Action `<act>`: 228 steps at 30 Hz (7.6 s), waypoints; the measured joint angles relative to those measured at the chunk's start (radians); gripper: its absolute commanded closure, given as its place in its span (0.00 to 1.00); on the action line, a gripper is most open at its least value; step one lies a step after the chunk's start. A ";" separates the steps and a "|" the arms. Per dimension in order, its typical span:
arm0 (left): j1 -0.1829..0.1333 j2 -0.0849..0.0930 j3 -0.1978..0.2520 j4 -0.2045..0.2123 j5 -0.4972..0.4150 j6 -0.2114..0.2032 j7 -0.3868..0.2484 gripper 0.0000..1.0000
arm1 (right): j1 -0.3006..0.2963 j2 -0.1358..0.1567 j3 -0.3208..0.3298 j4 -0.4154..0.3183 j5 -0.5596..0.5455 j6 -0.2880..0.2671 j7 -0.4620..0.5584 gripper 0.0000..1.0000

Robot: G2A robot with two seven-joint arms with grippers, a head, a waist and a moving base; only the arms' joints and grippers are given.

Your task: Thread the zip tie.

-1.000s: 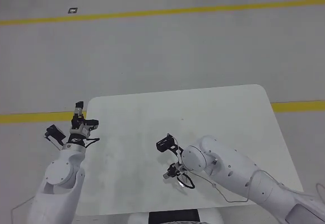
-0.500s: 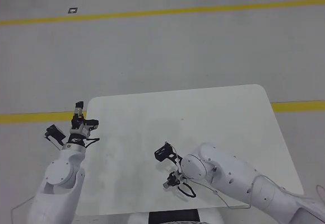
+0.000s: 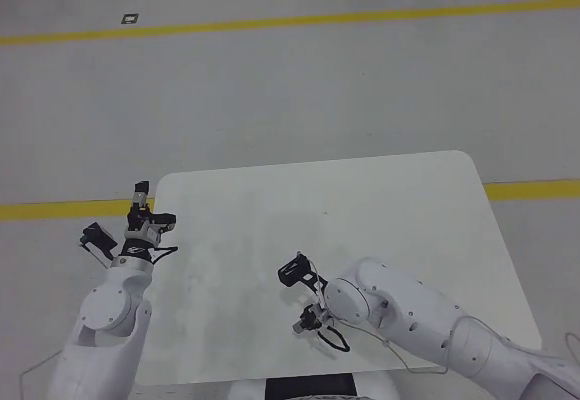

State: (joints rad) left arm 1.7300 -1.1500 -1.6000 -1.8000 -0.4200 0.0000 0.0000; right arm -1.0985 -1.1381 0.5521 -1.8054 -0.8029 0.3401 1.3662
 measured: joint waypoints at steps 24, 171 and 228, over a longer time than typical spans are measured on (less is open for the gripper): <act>0.000 0.000 0.000 0.000 0.000 0.000 0.000 0.00 | -0.081 0.000 0.066 -0.047 -0.150 0.000 0.023 0.81; 0.000 0.000 0.000 0.000 0.000 0.000 0.000 0.00 | -0.140 -0.148 0.049 0.128 -0.392 0.000 0.024 0.82; 0.000 0.000 0.000 0.000 0.000 0.000 0.000 0.00 | -0.394 -0.057 0.400 -0.189 -0.079 -0.260 -0.147 1.00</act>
State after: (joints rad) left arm 1.7300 -1.1500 -1.6000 -1.8000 -0.4200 0.0000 0.0000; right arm -1.4921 -1.1955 0.9519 -1.9947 -0.8820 0.0805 1.2190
